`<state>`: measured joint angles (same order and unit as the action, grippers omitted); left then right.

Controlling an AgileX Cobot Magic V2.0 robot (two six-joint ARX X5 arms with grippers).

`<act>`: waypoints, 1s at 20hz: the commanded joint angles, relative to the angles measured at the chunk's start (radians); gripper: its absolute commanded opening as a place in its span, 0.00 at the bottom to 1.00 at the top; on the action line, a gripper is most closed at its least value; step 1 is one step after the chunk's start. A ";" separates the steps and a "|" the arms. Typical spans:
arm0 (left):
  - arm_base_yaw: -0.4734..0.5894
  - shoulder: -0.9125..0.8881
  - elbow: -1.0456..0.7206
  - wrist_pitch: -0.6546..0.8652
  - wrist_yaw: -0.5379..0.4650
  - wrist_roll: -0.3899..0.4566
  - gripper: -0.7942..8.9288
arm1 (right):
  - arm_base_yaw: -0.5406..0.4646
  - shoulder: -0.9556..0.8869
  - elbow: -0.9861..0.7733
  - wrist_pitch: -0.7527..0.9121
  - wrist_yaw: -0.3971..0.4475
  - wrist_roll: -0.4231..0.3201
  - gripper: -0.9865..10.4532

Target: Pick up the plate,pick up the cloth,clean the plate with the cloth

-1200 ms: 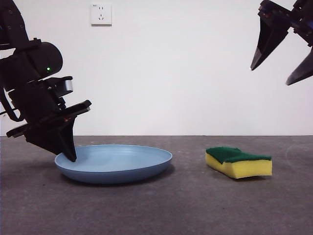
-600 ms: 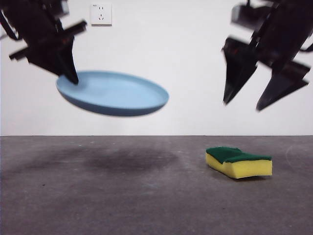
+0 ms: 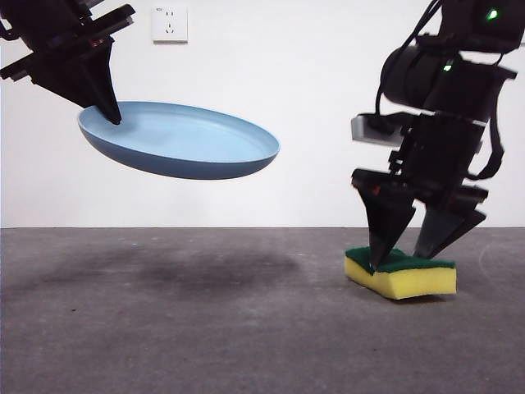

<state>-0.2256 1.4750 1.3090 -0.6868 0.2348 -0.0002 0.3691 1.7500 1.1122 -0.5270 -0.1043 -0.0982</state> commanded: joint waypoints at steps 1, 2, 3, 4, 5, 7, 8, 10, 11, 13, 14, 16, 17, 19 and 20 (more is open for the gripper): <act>-0.006 0.002 0.002 0.015 0.003 0.005 0.07 | 0.010 0.053 0.001 0.006 0.000 -0.008 0.31; -0.010 0.002 0.002 0.015 0.002 0.005 0.07 | 0.013 0.071 0.001 0.007 0.002 -0.007 0.25; -0.011 0.003 0.002 0.014 0.003 0.005 0.07 | 0.013 0.081 0.001 0.007 0.003 -0.005 0.19; -0.010 0.003 0.002 0.014 0.000 0.005 0.07 | 0.013 0.085 0.001 0.007 0.003 -0.004 0.12; -0.010 0.003 0.002 0.014 -0.001 0.005 0.07 | 0.016 0.084 0.001 0.008 0.003 -0.004 0.07; -0.011 0.003 0.002 0.014 -0.025 0.005 0.07 | 0.018 0.058 0.001 0.006 0.005 0.005 0.07; -0.014 0.005 0.002 0.017 -0.053 0.005 0.07 | 0.019 0.036 0.002 0.004 0.002 0.005 0.07; -0.031 0.017 0.002 0.027 -0.104 0.005 0.07 | 0.029 -0.032 0.002 0.002 0.000 0.022 0.07; -0.036 0.026 0.002 0.031 -0.104 0.005 0.07 | 0.035 -0.068 0.002 0.002 -0.002 0.027 0.07; -0.057 0.050 0.002 0.031 -0.103 0.003 0.07 | 0.054 -0.158 0.002 0.002 -0.007 0.049 0.07; -0.074 0.063 0.002 0.030 -0.102 0.000 0.07 | 0.063 -0.198 0.002 0.003 -0.030 0.052 0.07; -0.115 0.091 0.002 0.031 -0.101 -0.008 0.07 | 0.089 -0.285 0.002 0.013 -0.077 0.066 0.07; -0.142 0.101 0.002 0.034 -0.099 -0.018 0.07 | 0.109 -0.321 0.002 0.027 -0.077 0.068 0.07; -0.201 0.105 0.002 0.050 -0.095 -0.026 0.07 | 0.156 -0.351 0.002 0.055 -0.077 0.071 0.07; -0.227 0.105 0.002 0.066 -0.095 -0.028 0.07 | 0.179 -0.351 0.002 0.067 -0.077 0.079 0.07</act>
<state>-0.4484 1.5768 1.3090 -0.6296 0.1333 -0.0147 0.5438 1.3865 1.1198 -0.4618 -0.1768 -0.0341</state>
